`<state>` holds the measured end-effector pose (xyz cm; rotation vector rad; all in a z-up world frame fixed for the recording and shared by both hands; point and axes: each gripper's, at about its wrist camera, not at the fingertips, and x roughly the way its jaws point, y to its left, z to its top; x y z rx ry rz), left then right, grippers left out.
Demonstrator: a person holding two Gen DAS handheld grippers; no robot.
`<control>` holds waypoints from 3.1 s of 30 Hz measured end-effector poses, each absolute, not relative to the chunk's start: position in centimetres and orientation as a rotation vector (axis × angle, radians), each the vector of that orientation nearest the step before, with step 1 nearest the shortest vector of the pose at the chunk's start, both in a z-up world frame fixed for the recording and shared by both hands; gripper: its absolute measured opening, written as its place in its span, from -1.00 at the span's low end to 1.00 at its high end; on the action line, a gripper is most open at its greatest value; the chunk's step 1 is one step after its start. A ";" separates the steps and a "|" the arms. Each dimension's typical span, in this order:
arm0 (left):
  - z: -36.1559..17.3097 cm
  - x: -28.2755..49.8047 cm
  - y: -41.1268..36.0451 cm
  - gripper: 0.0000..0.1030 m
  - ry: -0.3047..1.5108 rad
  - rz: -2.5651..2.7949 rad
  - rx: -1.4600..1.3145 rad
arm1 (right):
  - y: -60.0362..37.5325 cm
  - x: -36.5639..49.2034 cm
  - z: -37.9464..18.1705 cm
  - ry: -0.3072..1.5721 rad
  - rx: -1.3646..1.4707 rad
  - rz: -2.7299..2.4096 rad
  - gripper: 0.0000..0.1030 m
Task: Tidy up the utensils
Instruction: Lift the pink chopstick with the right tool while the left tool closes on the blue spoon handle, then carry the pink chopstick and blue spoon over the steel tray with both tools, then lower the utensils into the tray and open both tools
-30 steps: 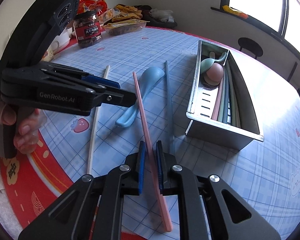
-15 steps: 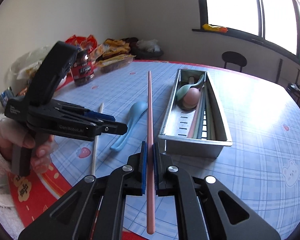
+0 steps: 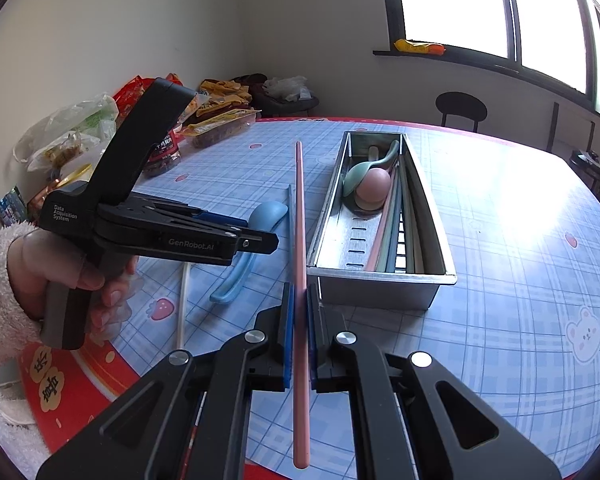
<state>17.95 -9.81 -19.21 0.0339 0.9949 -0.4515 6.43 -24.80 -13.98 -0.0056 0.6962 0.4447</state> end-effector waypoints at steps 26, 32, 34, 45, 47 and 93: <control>-20.4 16.1 -7.4 -0.79 0.962 -0.566 -0.102 | -25.8 6.8 -14.0 0.708 0.064 0.411 -0.88; -20.1 15.6 -4.9 -0.79 0.903 -0.587 -0.262 | -26.9 7.1 -14.2 0.715 0.132 0.390 -0.88; -19.5 14.7 -4.2 -0.79 0.847 -0.605 -0.284 | -27.2 7.3 -14.3 0.719 0.147 0.384 -0.88; -18.7 13.1 -1.7 -0.79 0.761 -0.634 -0.384 | -27.1 7.6 -14.5 0.727 0.151 0.380 -0.88; -18.6 12.9 -1.8 -0.79 0.757 -0.636 -0.379 | -27.2 7.5 -14.5 0.724 0.152 0.378 -0.88; -17.1 32.6 -14.7 -0.79 0.876 -0.518 -0.249 | -29.8 19.9 -14.1 0.699 0.329 0.336 -0.88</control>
